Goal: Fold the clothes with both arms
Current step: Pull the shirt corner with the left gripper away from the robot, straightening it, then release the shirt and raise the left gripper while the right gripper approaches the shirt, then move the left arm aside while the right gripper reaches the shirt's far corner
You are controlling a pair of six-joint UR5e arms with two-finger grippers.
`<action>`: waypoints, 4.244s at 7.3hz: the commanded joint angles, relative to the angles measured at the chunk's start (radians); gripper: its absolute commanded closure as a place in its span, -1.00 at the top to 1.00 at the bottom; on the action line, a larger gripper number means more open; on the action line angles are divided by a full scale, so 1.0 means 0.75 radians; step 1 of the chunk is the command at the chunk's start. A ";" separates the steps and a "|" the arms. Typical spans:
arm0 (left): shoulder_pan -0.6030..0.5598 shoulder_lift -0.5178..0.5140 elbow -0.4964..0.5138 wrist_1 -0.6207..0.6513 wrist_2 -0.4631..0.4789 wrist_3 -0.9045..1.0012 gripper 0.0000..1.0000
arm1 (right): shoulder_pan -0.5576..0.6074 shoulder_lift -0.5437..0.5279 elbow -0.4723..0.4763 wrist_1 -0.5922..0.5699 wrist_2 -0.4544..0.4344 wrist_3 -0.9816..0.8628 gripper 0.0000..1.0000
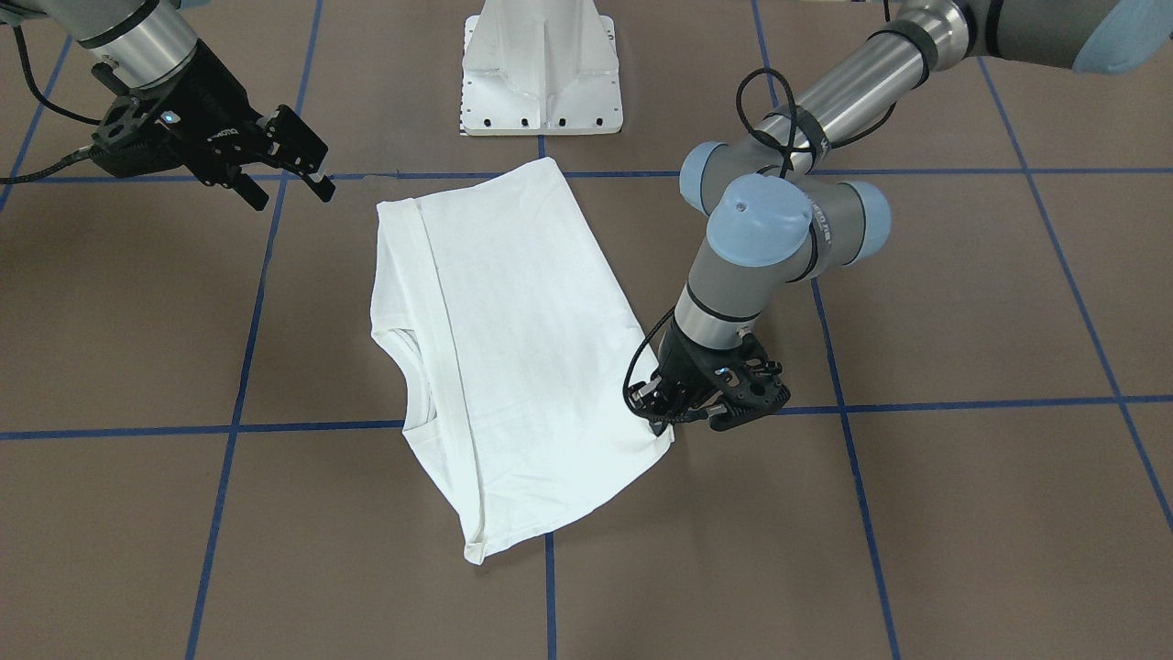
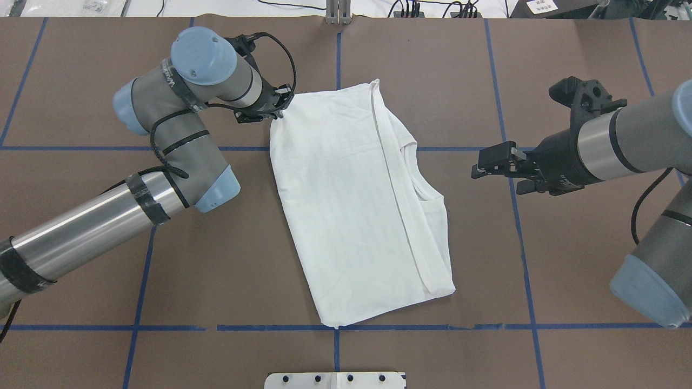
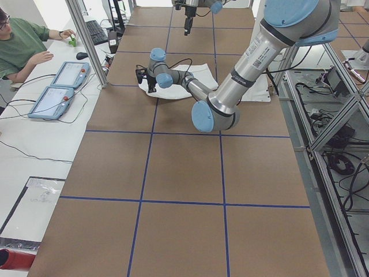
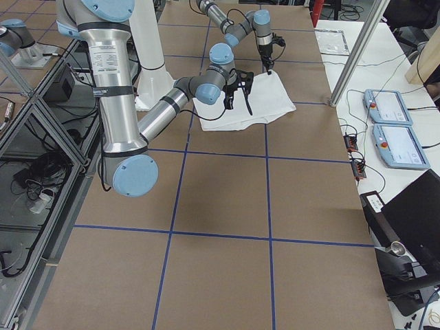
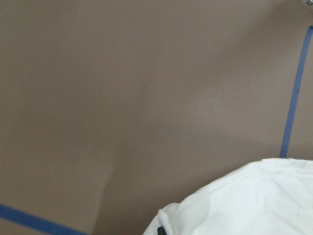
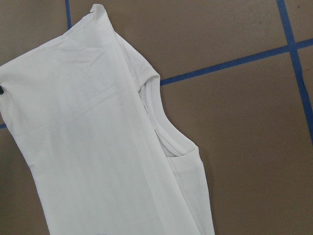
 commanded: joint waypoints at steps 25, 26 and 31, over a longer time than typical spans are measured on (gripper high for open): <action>-0.194 0.832 -1.077 0.105 -0.273 0.531 1.00 | -0.040 1.115 -1.647 0.052 -0.664 -0.656 1.00; -0.194 0.832 -1.077 0.105 -0.273 0.531 1.00 | -0.042 1.130 -1.738 0.182 -0.689 -0.657 1.00; -0.192 0.832 -1.067 0.101 -0.271 0.533 1.00 | -0.054 1.222 -1.890 0.238 -0.769 -0.677 1.00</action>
